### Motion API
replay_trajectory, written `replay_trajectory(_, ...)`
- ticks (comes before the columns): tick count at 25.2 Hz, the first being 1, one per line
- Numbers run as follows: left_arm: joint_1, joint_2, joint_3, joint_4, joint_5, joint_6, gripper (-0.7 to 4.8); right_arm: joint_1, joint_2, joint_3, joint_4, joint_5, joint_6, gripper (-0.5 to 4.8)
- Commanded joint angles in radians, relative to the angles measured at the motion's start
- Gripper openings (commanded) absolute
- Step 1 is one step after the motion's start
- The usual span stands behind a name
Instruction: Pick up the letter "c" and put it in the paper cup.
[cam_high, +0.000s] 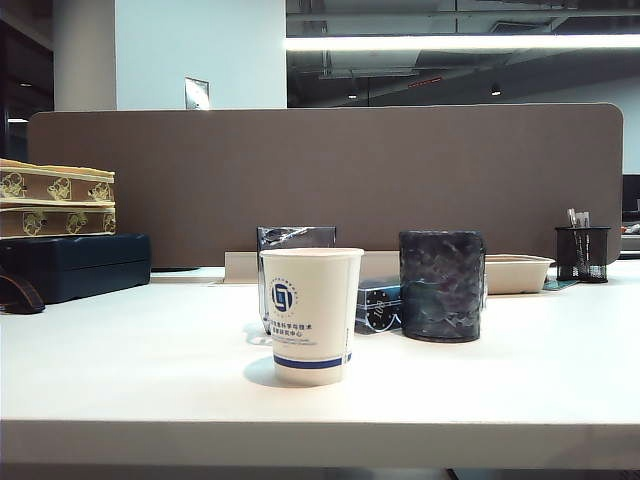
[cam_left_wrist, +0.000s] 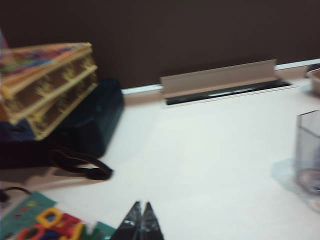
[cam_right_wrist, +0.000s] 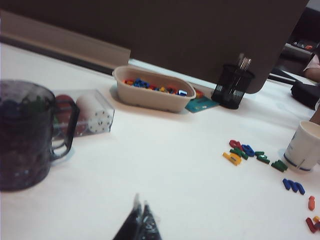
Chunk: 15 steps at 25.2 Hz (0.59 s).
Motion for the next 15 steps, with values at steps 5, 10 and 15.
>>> replay_trajectory(5,0.000,0.000,-0.045,0.093,-0.018,0.030,-0.06,0.001,0.000,-0.005,0.109,0.001,0.006,-0.08)
replay_trajectory(10,0.000,0.000,-0.087,0.116,-0.037,0.022,-0.06,0.001,0.000,-0.005,0.108,0.001,0.006,-0.08)
replay_trajectory(15,0.000,0.000,-0.129,0.165,-0.078,0.015,-0.06,0.000,0.000,-0.005,0.085,0.013,0.006,-0.08)
